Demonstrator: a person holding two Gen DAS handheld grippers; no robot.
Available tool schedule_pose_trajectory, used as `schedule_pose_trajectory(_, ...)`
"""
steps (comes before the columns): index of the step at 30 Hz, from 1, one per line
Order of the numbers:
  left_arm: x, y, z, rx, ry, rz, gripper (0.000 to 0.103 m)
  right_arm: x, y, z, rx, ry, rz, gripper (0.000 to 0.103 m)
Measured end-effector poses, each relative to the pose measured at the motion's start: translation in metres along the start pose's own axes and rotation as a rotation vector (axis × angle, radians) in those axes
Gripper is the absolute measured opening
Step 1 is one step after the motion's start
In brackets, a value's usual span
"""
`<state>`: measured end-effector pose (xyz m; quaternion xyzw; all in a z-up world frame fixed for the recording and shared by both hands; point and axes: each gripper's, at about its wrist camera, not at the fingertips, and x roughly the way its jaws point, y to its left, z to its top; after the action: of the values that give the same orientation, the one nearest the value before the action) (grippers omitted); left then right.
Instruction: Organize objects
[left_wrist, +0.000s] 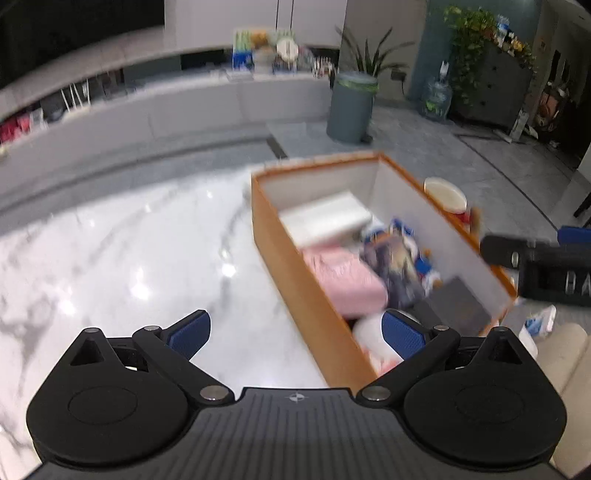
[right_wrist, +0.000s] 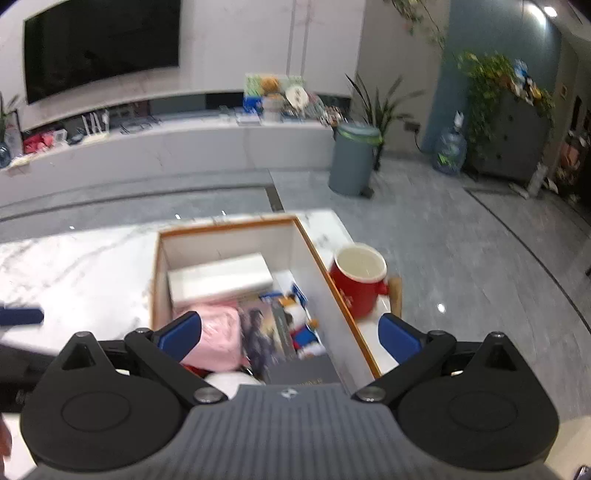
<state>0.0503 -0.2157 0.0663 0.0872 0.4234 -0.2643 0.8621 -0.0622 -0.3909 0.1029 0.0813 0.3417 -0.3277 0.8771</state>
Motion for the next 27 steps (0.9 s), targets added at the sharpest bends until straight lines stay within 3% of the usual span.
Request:
schedule_pose_trajectory(12, 0.004, -0.005, -0.004, 0.022, 0.041, 0.036, 0.103, 0.024, 0.015, -0.015, -0.023, 0.12, 0.112, 0.102)
schedule_pose_trajectory(27, -0.004, -0.019, -0.006, 0.034, 0.026, 0.029, 0.103, 0.022, 0.01, -0.02, -0.024, 0.136, 0.077, 0.102)
